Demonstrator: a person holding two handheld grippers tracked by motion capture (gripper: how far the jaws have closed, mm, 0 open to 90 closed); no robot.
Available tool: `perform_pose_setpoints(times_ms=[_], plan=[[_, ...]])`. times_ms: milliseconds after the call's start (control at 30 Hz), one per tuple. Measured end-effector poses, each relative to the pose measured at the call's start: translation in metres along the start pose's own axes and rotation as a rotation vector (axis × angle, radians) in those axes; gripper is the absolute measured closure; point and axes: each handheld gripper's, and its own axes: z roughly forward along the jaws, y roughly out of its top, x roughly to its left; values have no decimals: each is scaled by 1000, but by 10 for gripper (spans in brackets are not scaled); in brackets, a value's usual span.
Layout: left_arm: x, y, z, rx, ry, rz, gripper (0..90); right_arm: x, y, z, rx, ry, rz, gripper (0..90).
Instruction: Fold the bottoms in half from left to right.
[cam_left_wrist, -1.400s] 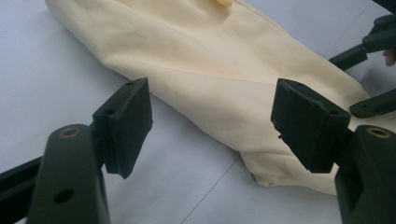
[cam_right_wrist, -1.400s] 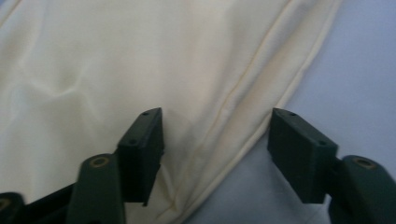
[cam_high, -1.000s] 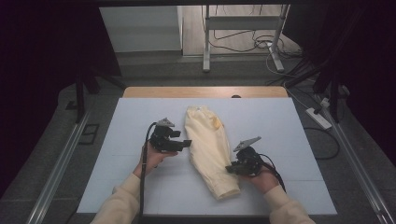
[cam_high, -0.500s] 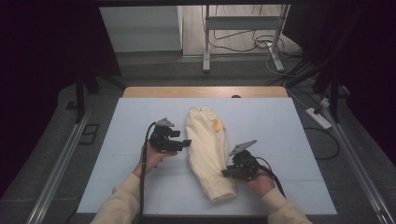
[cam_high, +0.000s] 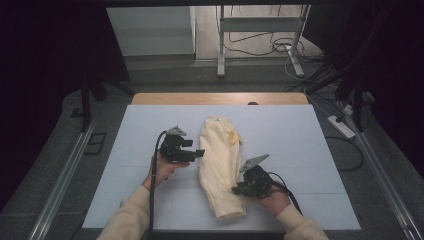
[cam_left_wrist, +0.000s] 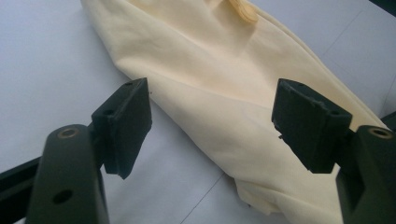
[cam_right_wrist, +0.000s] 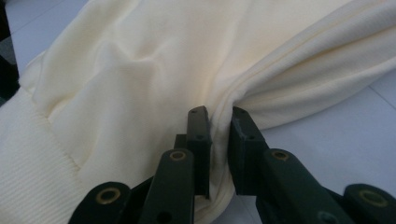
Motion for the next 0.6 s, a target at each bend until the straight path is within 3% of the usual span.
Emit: perform_pose_setpoints(times_ms=[267,600], plan=[[0,0,0,1,1,-2,279,11,2,4,6,22,-23,793],[0,0,0,1,1,0,279,9,3,3,4,29,-28,783]])
